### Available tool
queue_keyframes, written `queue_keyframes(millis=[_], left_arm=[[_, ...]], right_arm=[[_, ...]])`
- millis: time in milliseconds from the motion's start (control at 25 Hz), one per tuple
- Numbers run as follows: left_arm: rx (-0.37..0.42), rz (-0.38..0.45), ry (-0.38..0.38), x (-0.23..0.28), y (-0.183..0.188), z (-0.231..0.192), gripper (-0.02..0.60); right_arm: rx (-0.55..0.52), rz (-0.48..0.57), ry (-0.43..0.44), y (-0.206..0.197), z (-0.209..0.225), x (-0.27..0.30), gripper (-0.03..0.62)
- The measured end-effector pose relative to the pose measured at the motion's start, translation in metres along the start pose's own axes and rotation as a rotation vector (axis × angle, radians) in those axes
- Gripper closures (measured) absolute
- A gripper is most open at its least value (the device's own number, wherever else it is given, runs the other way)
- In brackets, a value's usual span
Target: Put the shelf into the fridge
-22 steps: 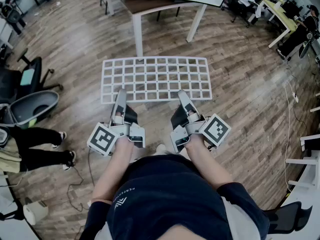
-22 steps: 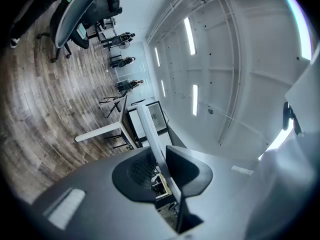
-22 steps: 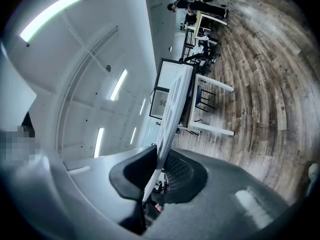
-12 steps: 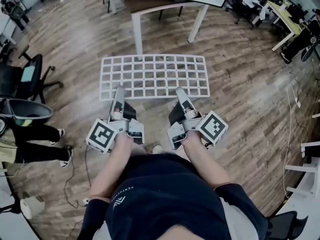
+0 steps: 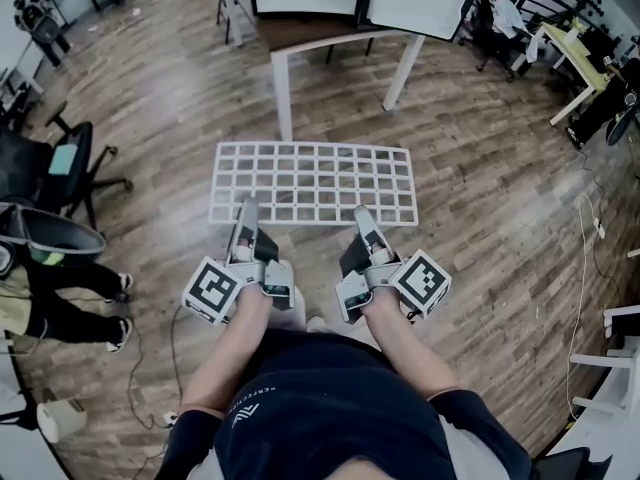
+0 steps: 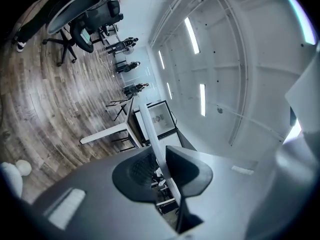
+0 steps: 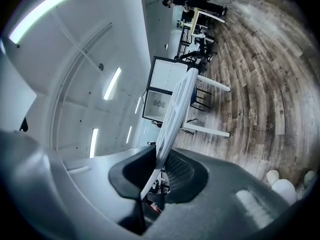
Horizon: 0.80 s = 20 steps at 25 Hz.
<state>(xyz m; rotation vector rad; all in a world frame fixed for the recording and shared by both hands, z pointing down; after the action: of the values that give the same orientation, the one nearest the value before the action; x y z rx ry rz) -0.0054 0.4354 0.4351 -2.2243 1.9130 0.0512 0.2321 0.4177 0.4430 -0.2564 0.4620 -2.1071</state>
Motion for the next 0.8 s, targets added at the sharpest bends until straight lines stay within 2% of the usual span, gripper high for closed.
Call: queue_keyframes(millis=[160, 440, 600, 680, 720, 800], left_arm=[[-0.003, -0.010, -0.006, 0.028, 0.008, -0.009, 0.515], [-0.031, 0.000, -0.004, 0.088, 0.042, -0.025, 0.517], [0.024, -0.014, 0.045, 0.122, 0.071, -0.035, 0.508], [-0.022, -0.010, 0.027, 0.141, 0.082, -0.035, 0.503], [0.029, -0.014, 0.058, 0.147, 0.093, -0.038, 0.500], [0.203, -0.027, 0.151, 0.155, 0.118, -0.047, 0.493]], right_arm=[[-0.022, 0.029, -0.012, 0.008, 0.003, 0.022, 0.543], [-0.058, 0.029, -0.028, 0.018, 0.004, 0.088, 0.539], [-0.079, 0.027, -0.035, 0.023, 0.001, 0.135, 0.537], [-0.087, 0.024, -0.037, 0.025, -0.001, 0.160, 0.537], [-0.094, 0.024, -0.040, 0.025, -0.002, 0.172, 0.537], [-0.108, 0.027, -0.041, 0.027, -0.005, 0.194, 0.536]])
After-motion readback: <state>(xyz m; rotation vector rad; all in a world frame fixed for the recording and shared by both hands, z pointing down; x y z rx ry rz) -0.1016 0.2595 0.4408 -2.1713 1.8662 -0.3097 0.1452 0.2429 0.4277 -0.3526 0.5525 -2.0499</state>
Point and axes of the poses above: the fingertips, and each gripper's own axes: x forward along the fingers, z to its right, y out of its top, the point moved 6 cm from there along -x, backward along the fingers, and after that the axes turned 10 degrees about -x, right-handed, at the moved point
